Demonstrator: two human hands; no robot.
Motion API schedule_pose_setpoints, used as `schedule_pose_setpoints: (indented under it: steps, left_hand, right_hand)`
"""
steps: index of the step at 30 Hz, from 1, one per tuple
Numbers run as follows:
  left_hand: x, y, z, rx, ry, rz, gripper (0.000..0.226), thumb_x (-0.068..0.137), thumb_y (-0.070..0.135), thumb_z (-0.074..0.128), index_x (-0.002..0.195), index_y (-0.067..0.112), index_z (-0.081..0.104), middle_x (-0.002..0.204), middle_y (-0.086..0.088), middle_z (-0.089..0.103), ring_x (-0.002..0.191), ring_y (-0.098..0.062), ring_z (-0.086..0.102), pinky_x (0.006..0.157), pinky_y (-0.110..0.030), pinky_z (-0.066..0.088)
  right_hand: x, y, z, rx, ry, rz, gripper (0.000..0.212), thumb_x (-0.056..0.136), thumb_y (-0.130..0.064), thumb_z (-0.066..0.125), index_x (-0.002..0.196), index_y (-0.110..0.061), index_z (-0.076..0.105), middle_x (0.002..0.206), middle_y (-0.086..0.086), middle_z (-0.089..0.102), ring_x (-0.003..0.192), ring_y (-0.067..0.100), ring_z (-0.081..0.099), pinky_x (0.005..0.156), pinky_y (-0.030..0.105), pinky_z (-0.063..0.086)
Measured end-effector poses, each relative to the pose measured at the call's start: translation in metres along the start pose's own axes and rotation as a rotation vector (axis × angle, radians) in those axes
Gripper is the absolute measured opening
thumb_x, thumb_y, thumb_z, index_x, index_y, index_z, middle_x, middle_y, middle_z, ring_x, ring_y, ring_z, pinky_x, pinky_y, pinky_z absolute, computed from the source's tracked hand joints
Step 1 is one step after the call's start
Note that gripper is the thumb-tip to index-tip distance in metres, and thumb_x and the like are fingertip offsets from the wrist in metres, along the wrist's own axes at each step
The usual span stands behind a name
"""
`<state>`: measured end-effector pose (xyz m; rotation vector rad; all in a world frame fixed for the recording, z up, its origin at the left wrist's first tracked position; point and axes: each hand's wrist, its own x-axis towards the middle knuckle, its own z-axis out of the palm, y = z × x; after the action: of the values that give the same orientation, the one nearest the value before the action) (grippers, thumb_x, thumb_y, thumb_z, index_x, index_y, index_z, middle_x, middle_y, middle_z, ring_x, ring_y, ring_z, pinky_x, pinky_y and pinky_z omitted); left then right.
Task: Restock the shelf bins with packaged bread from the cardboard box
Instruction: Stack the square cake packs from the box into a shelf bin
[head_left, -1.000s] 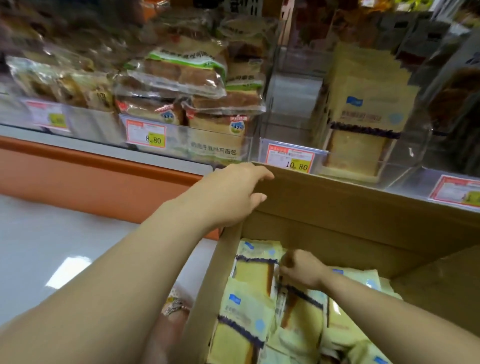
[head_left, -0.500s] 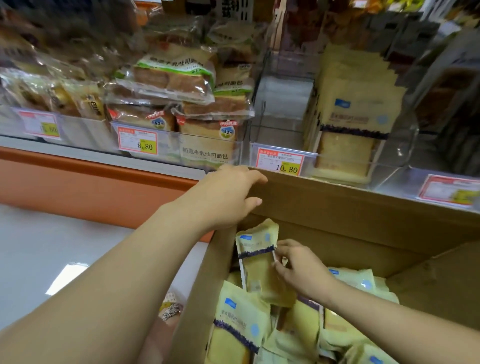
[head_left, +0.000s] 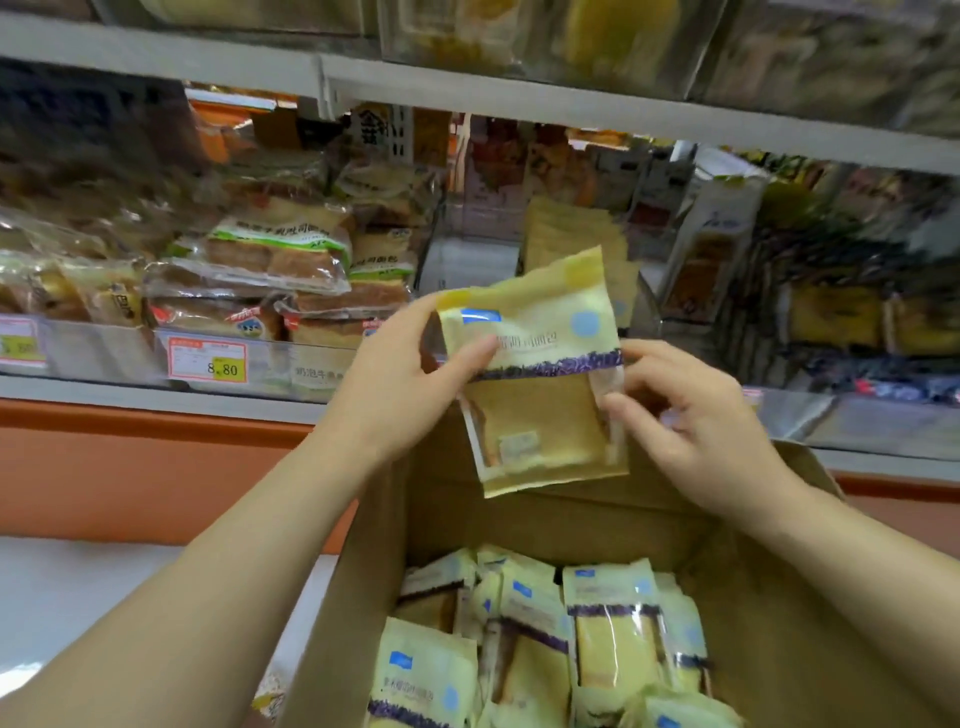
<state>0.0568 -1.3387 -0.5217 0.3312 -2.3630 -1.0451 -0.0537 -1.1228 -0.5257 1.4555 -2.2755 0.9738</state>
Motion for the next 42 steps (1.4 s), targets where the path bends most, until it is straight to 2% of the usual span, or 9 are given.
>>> schedule_pose_setpoints:
  steps: [6,10,14,18,24,30,35,39,42]
  left_hand:
    - [0.051,0.031,0.017,-0.176,0.078,-0.034,0.031,0.093,0.037,0.056,0.122,0.028,0.051,0.099,0.024,0.053,0.084,0.009,0.049,0.062,0.005,0.034]
    - [0.082,0.033,0.036,-0.017,-0.027,-0.060,0.045,0.095,0.035,0.054,0.137,0.022,0.044,0.129,0.004,0.057,0.116,-0.014,0.053,0.080,-0.018,0.037]
    - [0.087,0.017,0.056,0.195,-0.324,-0.171,0.049,0.097,0.028,0.052,0.143,0.018,0.038,0.135,-0.004,0.055,0.117,-0.021,0.056,0.091,-0.027,0.042]
    - [0.089,0.004,0.070,0.240,-0.422,-0.152,0.043,0.096,0.023,0.051,0.139,0.021,0.041,0.128,-0.002,0.060,0.114,-0.021,0.057,0.092,-0.033,0.046]
    - [0.091,0.008,0.079,0.271,-0.558,-0.132,0.049,0.098,0.019,0.046,0.145,0.018,0.031,0.129,-0.006,0.059,0.114,-0.023,0.057,0.092,-0.032,0.043]
    - [0.055,0.007,0.054,0.375,-0.352,-0.111,0.063,0.098,0.028,0.047,0.152,0.028,0.014,0.142,-0.004,0.050,0.126,-0.026,0.050,0.104,-0.046,0.042]
    - [-0.006,-0.002,0.016,0.370,-0.174,-0.033,0.046,0.097,0.024,0.050,0.142,0.028,0.041,0.133,0.004,0.056,0.123,-0.016,0.051,0.104,-0.041,0.043]
    - [-0.029,-0.014,0.003,0.365,-0.204,-0.117,0.041,0.096,0.024,0.052,0.137,0.028,0.047,0.131,0.006,0.057,0.120,-0.012,0.052,0.102,-0.033,0.043]
    - [-0.032,-0.022,0.008,0.426,-0.295,-0.137,0.042,0.096,0.028,0.053,0.137,0.030,0.046,0.134,0.006,0.054,0.122,-0.012,0.049,0.103,-0.034,0.043]
  right_hand:
    - [0.045,0.019,-0.006,-0.043,0.295,0.046,0.010,0.090,-0.010,0.063,0.081,-0.006,0.065,0.104,-0.004,0.059,0.105,-0.001,0.052,0.082,0.005,0.042]
    - [0.055,0.044,-0.003,-0.076,0.198,0.334,0.004,0.090,-0.024,0.064,0.090,-0.020,0.063,0.085,-0.008,0.061,0.077,0.007,0.056,0.066,0.011,0.038]
    - [0.045,0.062,-0.005,-0.044,0.212,0.458,0.040,0.086,-0.024,0.068,0.123,-0.017,0.055,0.106,-0.010,0.059,0.098,0.009,0.057,0.084,0.020,0.044]
    - [0.041,0.064,0.001,-0.171,0.077,0.319,0.040,0.088,-0.019,0.064,0.128,-0.019,0.056,0.126,-0.004,0.056,0.119,0.015,0.049,0.104,0.035,0.039]
    - [0.028,0.060,0.018,-0.328,-0.120,0.206,0.038,0.090,-0.025,0.061,0.128,-0.025,0.057,0.136,-0.005,0.052,0.128,0.016,0.042,0.110,0.035,0.023]
    - [0.002,0.048,0.024,-0.256,-0.089,0.095,0.028,0.088,-0.019,0.064,0.115,-0.022,0.065,0.121,-0.006,0.060,0.118,0.013,0.050,0.103,0.029,0.029]
    - [-0.021,0.039,0.042,-0.265,-0.152,0.044,0.018,0.085,-0.018,0.066,0.103,-0.020,0.069,0.110,-0.004,0.064,0.108,0.017,0.054,0.093,0.033,0.043]
    - [-0.039,0.036,0.058,-0.316,-0.141,-0.039,0.016,0.080,-0.012,0.070,0.095,-0.017,0.070,0.105,-0.001,0.066,0.104,0.019,0.057,0.090,0.032,0.042]
    - [-0.057,0.037,0.076,-0.353,-0.390,-0.063,0.019,0.080,-0.014,0.067,0.098,-0.018,0.067,0.097,-0.003,0.066,0.093,0.020,0.061,0.078,0.034,0.048]
